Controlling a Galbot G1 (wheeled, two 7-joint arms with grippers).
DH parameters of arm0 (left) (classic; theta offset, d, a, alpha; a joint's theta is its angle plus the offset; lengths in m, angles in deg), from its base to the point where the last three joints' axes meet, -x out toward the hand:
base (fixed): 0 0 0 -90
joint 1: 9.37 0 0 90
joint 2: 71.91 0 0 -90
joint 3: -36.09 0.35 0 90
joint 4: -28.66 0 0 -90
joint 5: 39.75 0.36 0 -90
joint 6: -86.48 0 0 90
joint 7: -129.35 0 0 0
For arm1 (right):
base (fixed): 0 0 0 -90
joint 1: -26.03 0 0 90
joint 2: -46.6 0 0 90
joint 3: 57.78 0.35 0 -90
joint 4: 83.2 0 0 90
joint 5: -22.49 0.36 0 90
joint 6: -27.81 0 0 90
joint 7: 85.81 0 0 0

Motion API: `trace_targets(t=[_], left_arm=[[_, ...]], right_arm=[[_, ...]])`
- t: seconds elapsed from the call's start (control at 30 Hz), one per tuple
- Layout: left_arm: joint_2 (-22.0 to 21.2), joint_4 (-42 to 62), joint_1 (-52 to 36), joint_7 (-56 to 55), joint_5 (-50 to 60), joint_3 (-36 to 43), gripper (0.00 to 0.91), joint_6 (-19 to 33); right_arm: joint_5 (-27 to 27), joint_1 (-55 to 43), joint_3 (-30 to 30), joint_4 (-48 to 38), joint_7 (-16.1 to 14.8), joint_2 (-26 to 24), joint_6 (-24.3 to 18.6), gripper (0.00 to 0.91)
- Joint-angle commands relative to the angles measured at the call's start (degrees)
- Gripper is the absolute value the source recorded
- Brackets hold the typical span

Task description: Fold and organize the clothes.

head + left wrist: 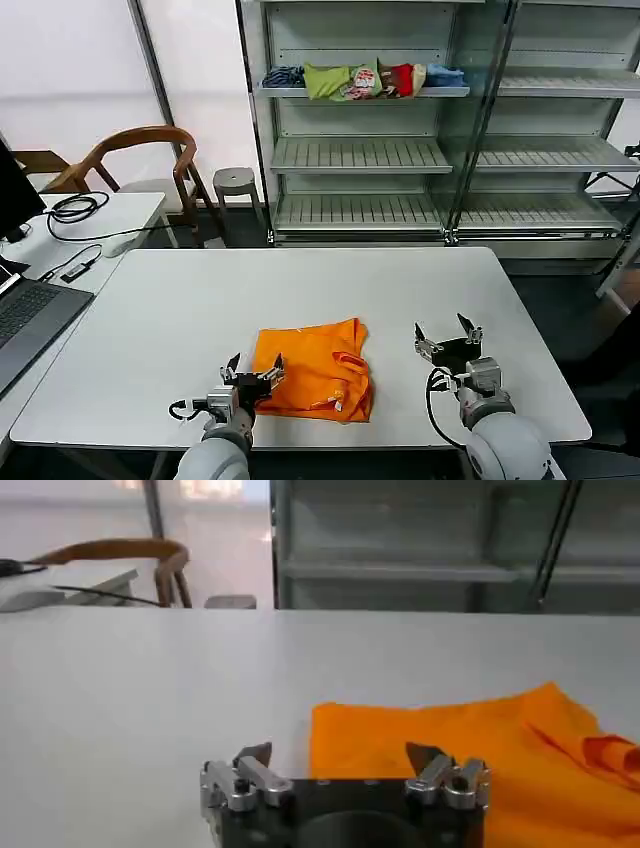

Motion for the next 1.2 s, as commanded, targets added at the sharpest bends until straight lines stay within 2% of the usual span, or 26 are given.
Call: trace_targets(t=[0.03, 0.6, 0.63, 0.67, 0.7, 1.2], left_arm=[[-0.27, 1.90, -1.10, -3.67, -2.49, 0.20, 0.907, -0.31], [-0.26, 4.32, -1.32, -1.65, -2.45, 1.46, 0.907, -0.39], [-0.20, 4.62, -1.42, -1.31, -2.42, 1.47, 0.464, -0.39], [-0.29, 4.96, -1.50, -1.37, -2.44, 1.48, 0.181, -0.30], [-0.32, 5.13, -1.56, -1.35, -2.45, 1.48, 0.030, -0.09], [-0.74, 5.62, -1.23, -0.34, -1.93, 2.04, 0.020, 0.26]], right_arm=[[-0.19, 0.16, 0.00, 0.03, 0.02, 0.13, 0.02, 0.907], [-0.52, 0.79, 0.18, 0.25, 0.02, 0.31, 0.00, 0.907], [-0.53, 0.81, 0.21, 0.25, 0.02, 0.33, 0.00, 0.907], [-0.52, 0.83, 0.21, 0.28, 0.03, 0.32, 0.01, 0.907], [-0.53, 0.85, 0.21, 0.28, 0.01, 0.33, 0.01, 0.907], [-0.50, 0.75, 0.26, -0.11, -0.03, 0.39, -0.05, 0.907]])
